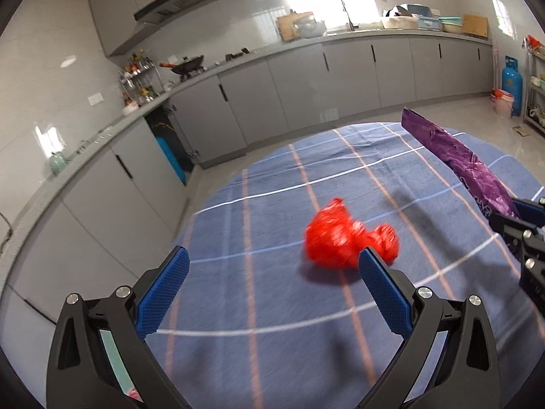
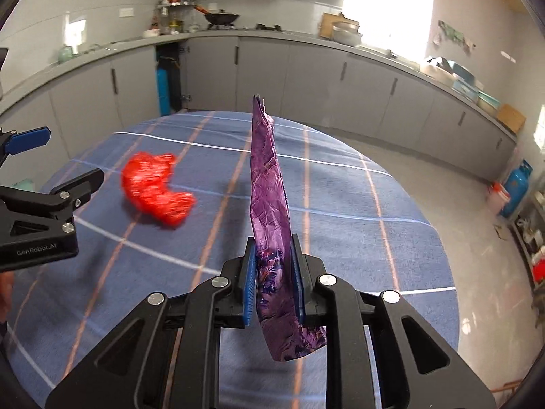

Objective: Collect trash
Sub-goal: 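Grasp the purple wrapper with the right tool while the left tool grasps the red bag, then carry the red bag and purple wrapper over the teal wastebasket and open both tools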

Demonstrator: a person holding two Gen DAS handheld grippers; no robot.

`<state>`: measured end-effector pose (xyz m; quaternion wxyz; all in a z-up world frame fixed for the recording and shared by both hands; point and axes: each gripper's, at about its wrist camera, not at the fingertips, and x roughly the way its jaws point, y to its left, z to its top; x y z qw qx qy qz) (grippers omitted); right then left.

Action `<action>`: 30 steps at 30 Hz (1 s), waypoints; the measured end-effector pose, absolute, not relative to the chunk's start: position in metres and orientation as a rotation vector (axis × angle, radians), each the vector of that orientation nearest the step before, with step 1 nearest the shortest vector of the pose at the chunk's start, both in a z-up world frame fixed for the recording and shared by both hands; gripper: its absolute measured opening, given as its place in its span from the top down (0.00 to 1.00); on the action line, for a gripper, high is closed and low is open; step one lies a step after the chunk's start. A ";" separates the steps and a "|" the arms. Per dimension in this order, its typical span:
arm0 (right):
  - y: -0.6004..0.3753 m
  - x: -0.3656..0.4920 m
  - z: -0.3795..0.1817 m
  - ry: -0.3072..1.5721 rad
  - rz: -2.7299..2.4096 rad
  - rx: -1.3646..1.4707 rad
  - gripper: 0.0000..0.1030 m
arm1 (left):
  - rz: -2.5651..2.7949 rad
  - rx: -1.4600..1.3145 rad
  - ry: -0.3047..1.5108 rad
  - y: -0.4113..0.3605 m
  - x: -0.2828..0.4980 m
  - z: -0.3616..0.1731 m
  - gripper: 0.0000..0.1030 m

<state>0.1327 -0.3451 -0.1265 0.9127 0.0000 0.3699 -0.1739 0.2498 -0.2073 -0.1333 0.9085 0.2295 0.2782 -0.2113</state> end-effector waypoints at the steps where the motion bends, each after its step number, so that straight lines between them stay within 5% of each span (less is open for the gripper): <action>1: -0.349 0.136 -0.128 0.764 -0.368 0.006 0.81 | -0.439 0.474 0.580 -0.212 0.252 -0.136 0.05; 10: -0.361 0.143 -0.134 0.771 -0.361 0.040 0.80 | -0.487 0.492 0.651 -0.244 0.270 -0.161 0.08; 19: -0.354 0.141 -0.136 0.776 -0.337 0.050 0.80 | -0.578 0.502 0.724 -0.247 0.267 -0.173 0.81; 30: -0.335 0.137 -0.132 0.763 -0.308 0.029 0.80 | -0.508 0.507 0.647 -0.202 0.245 -0.152 0.85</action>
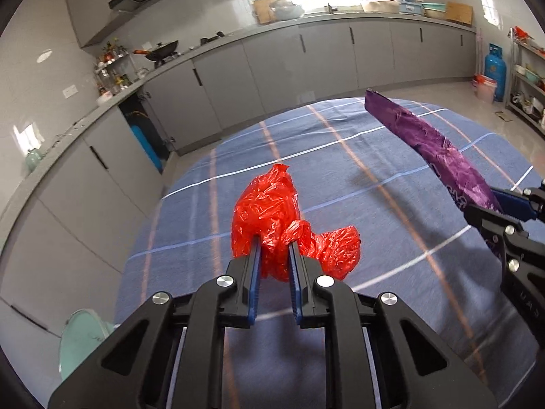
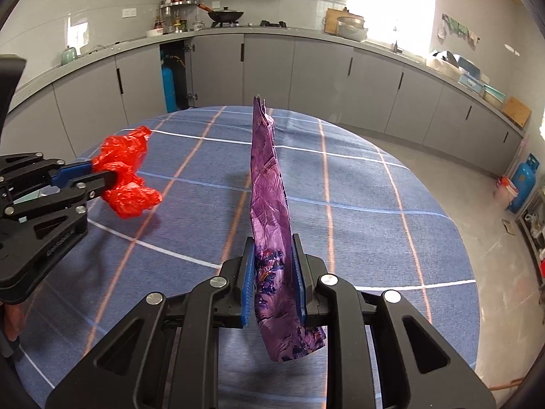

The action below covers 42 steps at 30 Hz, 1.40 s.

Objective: Collect trash
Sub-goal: 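Carry the red bag and purple wrapper over the teal wastebasket and open both tools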

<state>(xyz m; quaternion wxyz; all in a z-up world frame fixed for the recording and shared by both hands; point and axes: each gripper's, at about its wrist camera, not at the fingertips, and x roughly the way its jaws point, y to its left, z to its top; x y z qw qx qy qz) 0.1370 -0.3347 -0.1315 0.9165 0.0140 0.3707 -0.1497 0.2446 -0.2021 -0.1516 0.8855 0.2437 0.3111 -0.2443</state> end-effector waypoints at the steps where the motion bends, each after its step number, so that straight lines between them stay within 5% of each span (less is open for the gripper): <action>1: -0.330 0.137 -0.131 0.761 -0.301 0.024 0.80 | -0.501 0.503 0.644 -0.195 0.242 -0.150 0.85; 42: -0.152 0.168 -0.114 0.711 0.071 -0.179 0.80 | -0.104 0.390 0.633 0.004 0.227 -0.131 0.85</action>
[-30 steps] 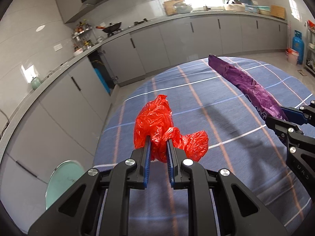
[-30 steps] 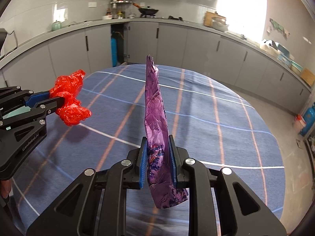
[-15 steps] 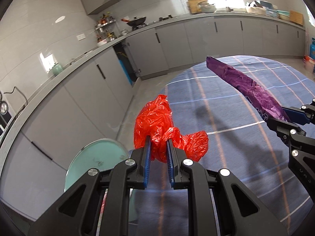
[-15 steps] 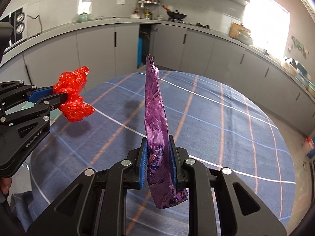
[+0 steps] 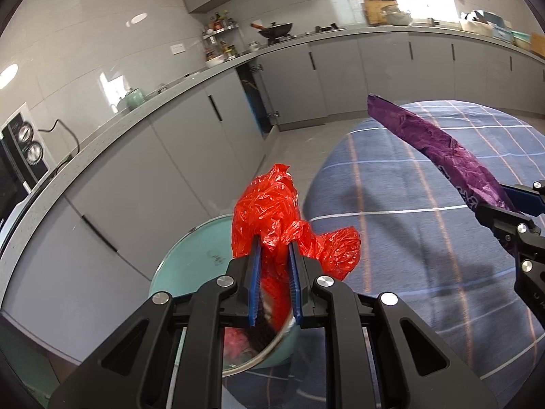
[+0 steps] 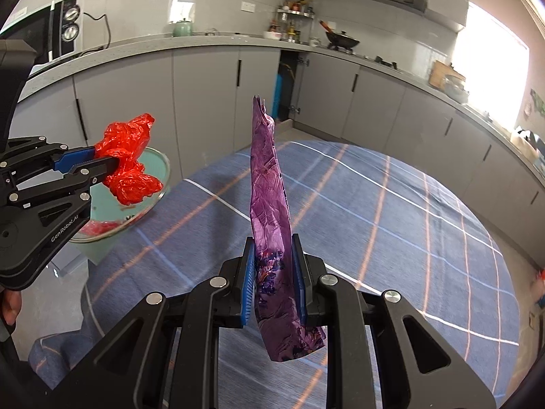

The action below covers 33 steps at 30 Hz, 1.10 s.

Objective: Collect trash
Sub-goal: 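Carry the red bag and purple wrapper over the teal wastebasket and open both tools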

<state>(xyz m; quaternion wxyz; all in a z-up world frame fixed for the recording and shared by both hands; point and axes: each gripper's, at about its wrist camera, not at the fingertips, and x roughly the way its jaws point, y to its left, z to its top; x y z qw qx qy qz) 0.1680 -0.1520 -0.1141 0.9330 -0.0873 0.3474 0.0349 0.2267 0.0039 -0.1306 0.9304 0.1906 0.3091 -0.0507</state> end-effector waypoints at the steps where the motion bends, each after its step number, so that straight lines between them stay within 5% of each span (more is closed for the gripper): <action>1: -0.149 0.169 -0.113 0.709 0.080 -0.181 0.80 | -0.099 0.389 0.633 0.008 0.226 -0.130 0.85; 33: -0.064 0.189 -0.101 0.665 0.279 -0.294 0.80 | 0.173 0.363 0.609 0.104 0.229 -0.123 0.85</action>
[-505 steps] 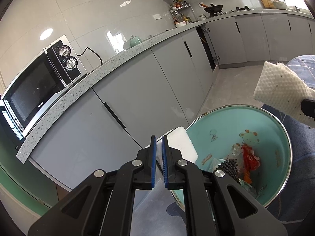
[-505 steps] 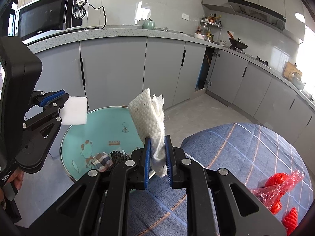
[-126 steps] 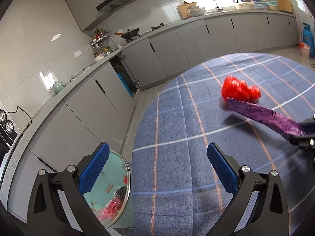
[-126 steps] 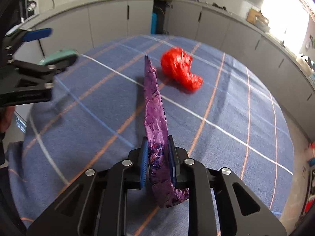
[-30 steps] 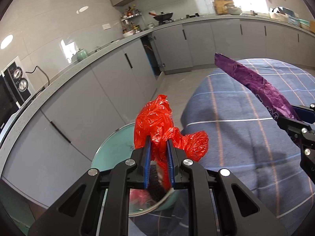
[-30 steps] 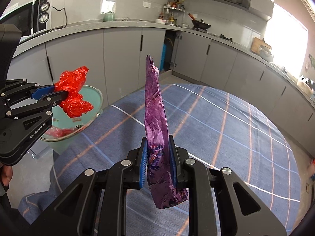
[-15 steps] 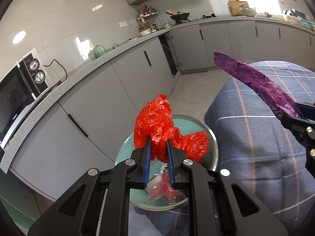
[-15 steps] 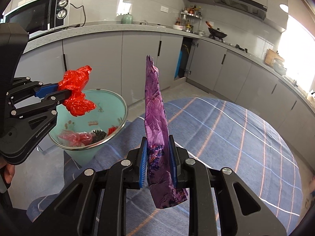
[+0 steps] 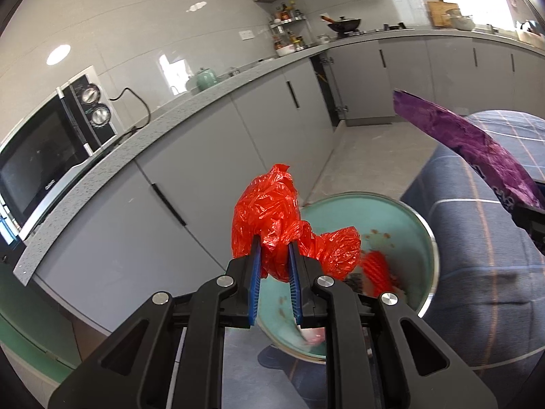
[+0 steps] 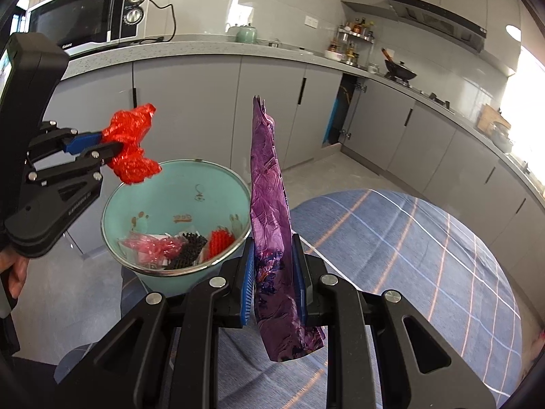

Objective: Collect trash
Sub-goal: 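Carry the red bag and purple wrapper over the teal wastebasket and open both tools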

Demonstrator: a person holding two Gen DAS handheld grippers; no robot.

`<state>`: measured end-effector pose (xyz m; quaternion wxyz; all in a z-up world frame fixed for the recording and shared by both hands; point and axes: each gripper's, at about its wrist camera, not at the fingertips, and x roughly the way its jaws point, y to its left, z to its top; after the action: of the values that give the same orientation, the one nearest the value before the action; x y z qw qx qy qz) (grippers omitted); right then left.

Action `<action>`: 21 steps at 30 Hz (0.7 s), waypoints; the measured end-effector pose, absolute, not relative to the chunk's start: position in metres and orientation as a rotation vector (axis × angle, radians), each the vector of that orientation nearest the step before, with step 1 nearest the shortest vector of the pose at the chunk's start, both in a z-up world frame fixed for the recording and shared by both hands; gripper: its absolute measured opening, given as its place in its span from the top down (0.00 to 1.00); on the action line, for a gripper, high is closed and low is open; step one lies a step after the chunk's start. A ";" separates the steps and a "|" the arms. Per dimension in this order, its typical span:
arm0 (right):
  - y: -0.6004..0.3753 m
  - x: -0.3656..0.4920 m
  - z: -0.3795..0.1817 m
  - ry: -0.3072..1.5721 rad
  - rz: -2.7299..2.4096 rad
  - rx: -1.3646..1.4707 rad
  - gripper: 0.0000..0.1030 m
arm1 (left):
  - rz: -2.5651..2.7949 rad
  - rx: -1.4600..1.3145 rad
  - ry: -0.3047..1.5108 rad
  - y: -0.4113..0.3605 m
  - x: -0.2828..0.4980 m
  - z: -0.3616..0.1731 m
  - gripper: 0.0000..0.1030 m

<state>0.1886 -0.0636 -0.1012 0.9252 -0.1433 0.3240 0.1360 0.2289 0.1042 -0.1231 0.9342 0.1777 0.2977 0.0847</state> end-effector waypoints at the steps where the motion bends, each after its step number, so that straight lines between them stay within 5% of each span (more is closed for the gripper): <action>1: -0.061 0.189 -0.101 0.664 0.285 -0.299 0.80 | 0.194 0.373 0.601 0.108 0.229 -0.123 0.85; 18: -0.021 0.208 -0.111 0.671 0.383 -0.398 0.77 | 0.234 0.338 0.612 0.136 0.243 -0.125 0.81; 21: -0.017 0.212 -0.114 0.659 0.391 -0.409 0.67 | 0.236 0.335 0.615 0.135 0.245 -0.128 0.61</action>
<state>0.2121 -0.0175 -0.1143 0.9072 -0.1982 0.3192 0.1893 0.2452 0.1352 -0.1282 0.9325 0.1637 0.3006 0.1152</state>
